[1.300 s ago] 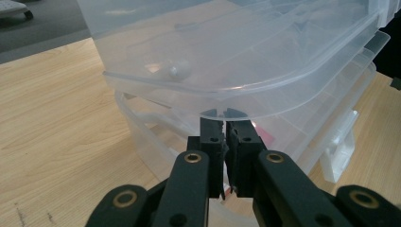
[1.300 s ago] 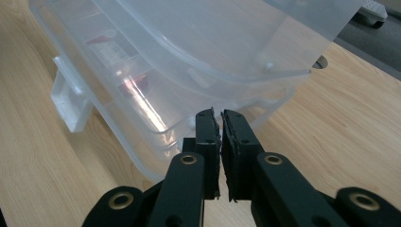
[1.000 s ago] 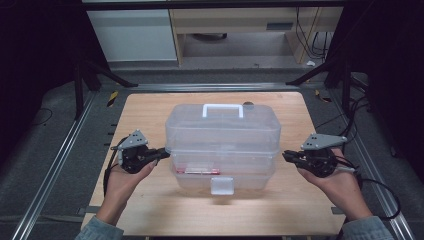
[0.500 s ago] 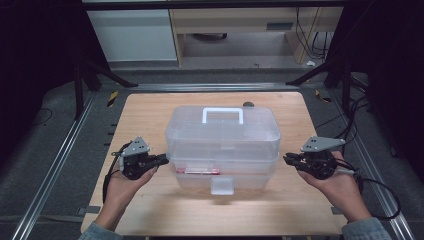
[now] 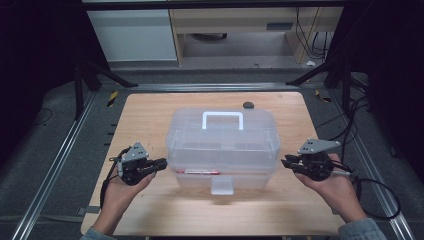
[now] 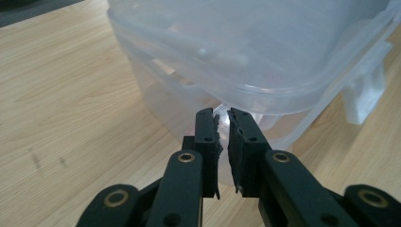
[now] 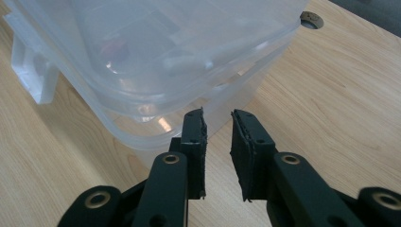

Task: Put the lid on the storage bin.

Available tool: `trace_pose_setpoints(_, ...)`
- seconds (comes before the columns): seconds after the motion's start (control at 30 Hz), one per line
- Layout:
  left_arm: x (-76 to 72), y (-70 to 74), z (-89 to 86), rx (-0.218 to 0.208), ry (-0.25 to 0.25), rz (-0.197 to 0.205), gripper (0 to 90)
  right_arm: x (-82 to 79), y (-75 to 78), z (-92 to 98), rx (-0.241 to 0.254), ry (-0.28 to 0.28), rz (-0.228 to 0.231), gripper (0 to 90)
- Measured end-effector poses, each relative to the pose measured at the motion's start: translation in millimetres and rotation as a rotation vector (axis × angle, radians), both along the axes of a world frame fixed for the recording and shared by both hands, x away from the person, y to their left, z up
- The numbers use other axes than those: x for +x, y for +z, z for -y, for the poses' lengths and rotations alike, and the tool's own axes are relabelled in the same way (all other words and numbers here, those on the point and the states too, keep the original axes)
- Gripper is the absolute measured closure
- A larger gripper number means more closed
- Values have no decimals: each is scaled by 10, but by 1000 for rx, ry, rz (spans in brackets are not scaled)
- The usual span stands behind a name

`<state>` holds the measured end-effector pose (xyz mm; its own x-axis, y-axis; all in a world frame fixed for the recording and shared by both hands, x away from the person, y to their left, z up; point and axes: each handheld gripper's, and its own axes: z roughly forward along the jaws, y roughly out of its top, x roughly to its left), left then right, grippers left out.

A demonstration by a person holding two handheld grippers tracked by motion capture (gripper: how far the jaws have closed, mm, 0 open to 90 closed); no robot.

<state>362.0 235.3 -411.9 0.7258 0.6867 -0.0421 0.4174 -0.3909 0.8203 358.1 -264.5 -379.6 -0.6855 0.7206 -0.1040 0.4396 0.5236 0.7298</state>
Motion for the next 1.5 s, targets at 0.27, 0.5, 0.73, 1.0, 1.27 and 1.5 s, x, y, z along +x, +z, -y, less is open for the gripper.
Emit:
trace_pose_setpoints(0.27, 7, -4, -123, -3, 52, 28, 748, 7, -78, 34, -6, -23, -11, 694)
trace_pose_setpoints(0.5, 64, -21, -152, 31, 93, 22, 539, 27, -154, 77, -8, -55, -14, 575)
trace_pose_setpoints(0.73, 161, -84, -149, 94, 121, 21, 199, 33, -200, 67, -52, -96, 4, 390)
trace_pose_setpoints(1.0, 379, -231, -181, 145, 172, -29, 63, 185, -344, 192, -31, -214, 14, 153)
trace_pose_setpoints(1.27, 629, -405, -288, 174, 200, -74, 58, 406, -510, 343, -9, -265, -22, 127)
trace_pose_setpoints(1.5, 803, -573, -316, 217, 227, -106, 63, 597, -718, 400, -45, -294, -60, 294)
